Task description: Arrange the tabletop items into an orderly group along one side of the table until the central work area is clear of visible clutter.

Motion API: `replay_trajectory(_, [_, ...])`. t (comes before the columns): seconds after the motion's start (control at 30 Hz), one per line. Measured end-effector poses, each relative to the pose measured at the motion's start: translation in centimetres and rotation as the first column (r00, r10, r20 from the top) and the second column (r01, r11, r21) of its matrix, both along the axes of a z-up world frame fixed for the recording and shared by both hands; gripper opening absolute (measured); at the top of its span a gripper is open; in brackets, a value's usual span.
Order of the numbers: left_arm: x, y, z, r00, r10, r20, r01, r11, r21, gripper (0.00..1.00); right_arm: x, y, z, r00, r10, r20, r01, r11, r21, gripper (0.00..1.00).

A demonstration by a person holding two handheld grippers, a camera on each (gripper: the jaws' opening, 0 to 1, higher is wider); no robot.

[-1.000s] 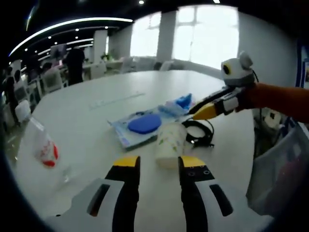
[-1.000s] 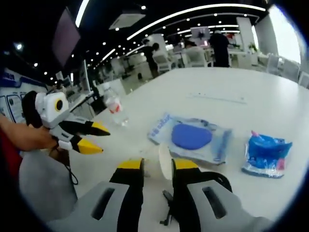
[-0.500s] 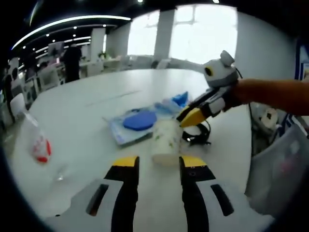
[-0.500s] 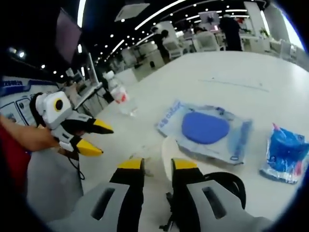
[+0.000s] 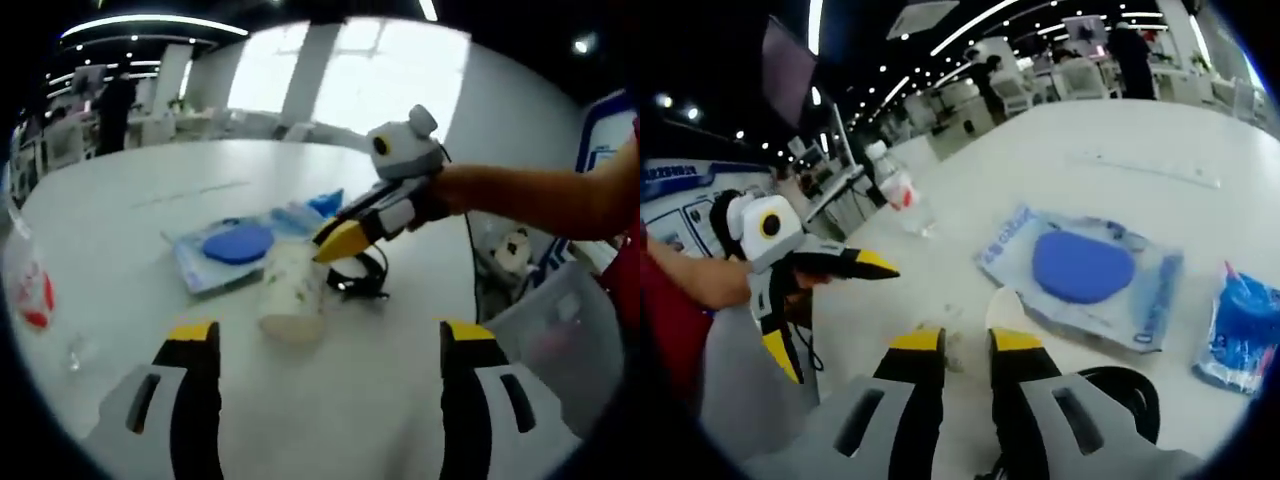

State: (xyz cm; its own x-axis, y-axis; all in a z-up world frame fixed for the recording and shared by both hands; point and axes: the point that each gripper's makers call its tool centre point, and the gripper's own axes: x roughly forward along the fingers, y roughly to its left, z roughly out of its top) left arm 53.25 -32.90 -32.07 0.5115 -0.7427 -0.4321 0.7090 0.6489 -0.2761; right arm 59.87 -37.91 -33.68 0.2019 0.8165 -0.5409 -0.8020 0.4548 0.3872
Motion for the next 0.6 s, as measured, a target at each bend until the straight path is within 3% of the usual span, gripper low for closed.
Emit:
replay_trajectory(0.13, [0.0,-0.2,0.9,0.999,-0.013,0.032,0.015,0.999,-0.043,0.99,-0.2,0.3,0.3,1.000,0.013,0.007,-0.013,1.000,-0.004,0.12])
replay_trajectory(0.6, [-0.2,0.0,0.7,1.000,-0.019,0.022,0.020,0.999,-0.025,0.99,-1.2,1.8,1.7,0.996,0.078,0.053,-0.077,0.997,-0.019,0.05])
